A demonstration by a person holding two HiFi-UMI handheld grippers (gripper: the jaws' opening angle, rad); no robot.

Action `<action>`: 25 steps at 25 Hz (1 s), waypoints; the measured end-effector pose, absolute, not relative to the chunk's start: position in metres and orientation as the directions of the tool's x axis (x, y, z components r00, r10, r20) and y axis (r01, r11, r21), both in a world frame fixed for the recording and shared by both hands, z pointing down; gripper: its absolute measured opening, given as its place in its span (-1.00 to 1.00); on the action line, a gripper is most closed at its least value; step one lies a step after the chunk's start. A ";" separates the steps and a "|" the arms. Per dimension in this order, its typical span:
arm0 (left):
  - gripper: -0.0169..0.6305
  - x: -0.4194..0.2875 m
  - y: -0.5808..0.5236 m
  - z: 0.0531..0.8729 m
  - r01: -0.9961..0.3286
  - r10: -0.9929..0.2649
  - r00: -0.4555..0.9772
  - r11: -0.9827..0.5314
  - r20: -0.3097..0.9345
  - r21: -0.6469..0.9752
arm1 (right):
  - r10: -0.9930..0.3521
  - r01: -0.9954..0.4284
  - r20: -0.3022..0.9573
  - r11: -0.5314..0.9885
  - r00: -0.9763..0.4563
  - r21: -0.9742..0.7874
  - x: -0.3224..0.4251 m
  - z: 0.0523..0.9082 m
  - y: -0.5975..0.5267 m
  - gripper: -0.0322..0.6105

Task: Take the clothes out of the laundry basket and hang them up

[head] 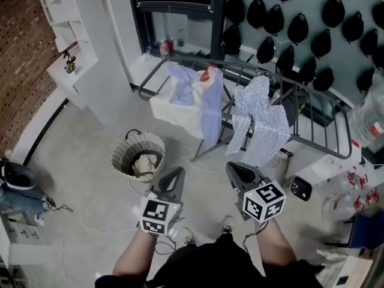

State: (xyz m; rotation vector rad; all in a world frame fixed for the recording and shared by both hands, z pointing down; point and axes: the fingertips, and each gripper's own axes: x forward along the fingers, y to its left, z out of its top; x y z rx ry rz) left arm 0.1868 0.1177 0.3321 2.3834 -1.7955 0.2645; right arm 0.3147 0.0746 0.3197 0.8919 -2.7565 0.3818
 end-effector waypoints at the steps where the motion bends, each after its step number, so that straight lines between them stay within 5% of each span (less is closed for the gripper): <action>1: -0.92 0.187 0.116 0.332 -0.957 -0.933 0.284 -0.288 0.222 0.014 | -0.562 -0.618 0.281 0.767 -0.778 -0.174 0.319 0.318 0.075 -0.88; 11: -0.92 0.218 0.102 0.329 -0.905 -0.883 0.421 -0.423 0.206 0.036 | -0.699 -0.742 0.261 0.654 -0.666 -0.145 0.359 0.308 0.081 -0.88; 25: -0.92 0.224 0.111 0.322 -0.887 -0.864 0.459 -0.460 0.205 0.049 | -0.721 -0.760 0.250 0.637 -0.646 -0.127 0.361 0.307 0.089 -0.88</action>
